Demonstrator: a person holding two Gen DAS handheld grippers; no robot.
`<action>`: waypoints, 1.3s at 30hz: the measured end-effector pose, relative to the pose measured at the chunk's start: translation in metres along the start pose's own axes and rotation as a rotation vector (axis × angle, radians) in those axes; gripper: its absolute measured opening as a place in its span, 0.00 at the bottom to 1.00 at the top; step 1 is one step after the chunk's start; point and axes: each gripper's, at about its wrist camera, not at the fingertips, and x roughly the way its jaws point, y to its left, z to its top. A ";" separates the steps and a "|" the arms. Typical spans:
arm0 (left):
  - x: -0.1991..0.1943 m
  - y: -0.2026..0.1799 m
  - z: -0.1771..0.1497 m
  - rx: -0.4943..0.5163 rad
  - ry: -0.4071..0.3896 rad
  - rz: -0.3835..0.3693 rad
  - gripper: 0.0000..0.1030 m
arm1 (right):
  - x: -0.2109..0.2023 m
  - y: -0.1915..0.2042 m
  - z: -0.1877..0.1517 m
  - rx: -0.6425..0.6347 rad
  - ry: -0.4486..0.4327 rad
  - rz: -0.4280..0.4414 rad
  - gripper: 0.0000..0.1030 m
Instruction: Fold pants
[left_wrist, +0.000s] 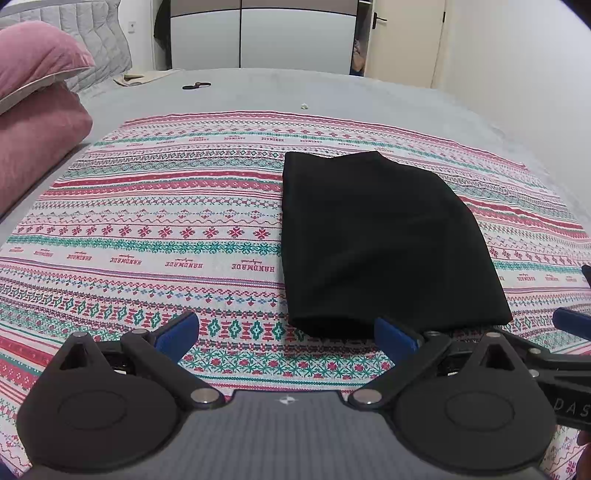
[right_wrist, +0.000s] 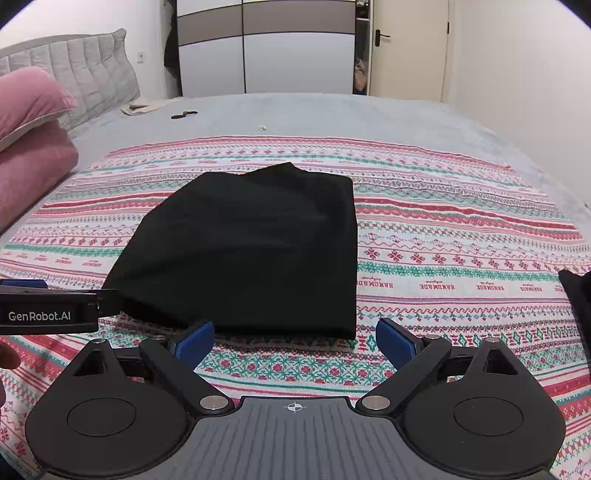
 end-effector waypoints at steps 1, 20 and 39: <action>0.000 0.000 0.000 0.001 0.001 0.000 1.00 | 0.000 0.000 0.000 0.000 0.000 0.000 0.93; 0.004 0.000 0.001 -0.016 0.038 -0.015 1.00 | 0.003 0.001 -0.002 -0.014 0.011 0.001 0.93; 0.000 -0.003 0.000 0.022 0.012 -0.024 1.00 | 0.004 0.002 -0.003 -0.027 0.013 0.005 0.93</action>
